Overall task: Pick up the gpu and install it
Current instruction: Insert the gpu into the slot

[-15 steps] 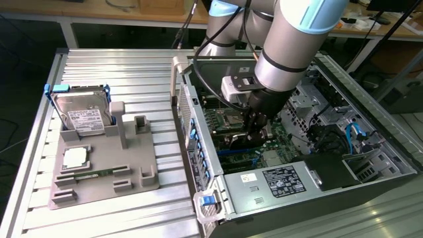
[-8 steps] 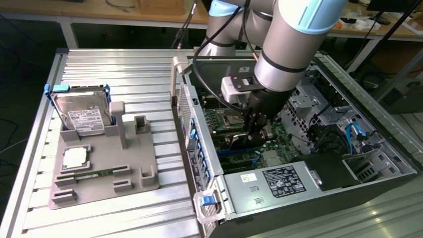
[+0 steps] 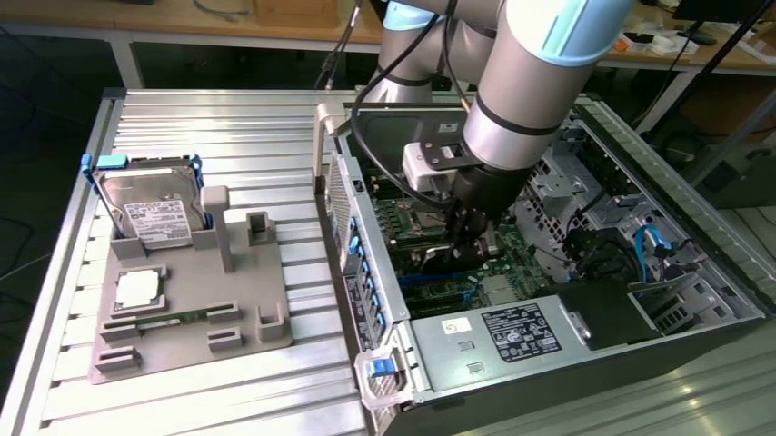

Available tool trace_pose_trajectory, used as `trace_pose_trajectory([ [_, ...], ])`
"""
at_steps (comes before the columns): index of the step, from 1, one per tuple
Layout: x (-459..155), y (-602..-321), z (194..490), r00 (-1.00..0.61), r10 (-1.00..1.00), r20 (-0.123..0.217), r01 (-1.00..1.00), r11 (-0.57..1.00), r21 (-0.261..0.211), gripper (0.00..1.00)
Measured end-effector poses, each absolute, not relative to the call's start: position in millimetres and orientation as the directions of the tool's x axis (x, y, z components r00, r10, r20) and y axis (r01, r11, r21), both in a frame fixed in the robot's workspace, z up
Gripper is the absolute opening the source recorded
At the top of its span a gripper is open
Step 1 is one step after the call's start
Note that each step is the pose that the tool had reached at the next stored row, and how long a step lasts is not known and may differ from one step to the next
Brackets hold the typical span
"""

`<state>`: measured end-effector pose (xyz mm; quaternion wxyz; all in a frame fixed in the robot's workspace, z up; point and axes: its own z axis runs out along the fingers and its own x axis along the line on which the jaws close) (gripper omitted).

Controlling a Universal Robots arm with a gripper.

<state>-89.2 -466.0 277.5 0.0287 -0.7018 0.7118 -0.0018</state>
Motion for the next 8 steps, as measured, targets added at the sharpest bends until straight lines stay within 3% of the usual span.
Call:
trace_pose_trajectory([
  [8,-90.4,-466.0,275.8,-0.013,-0.999,-0.039,-0.999,0.015,-0.043,0.27],
])
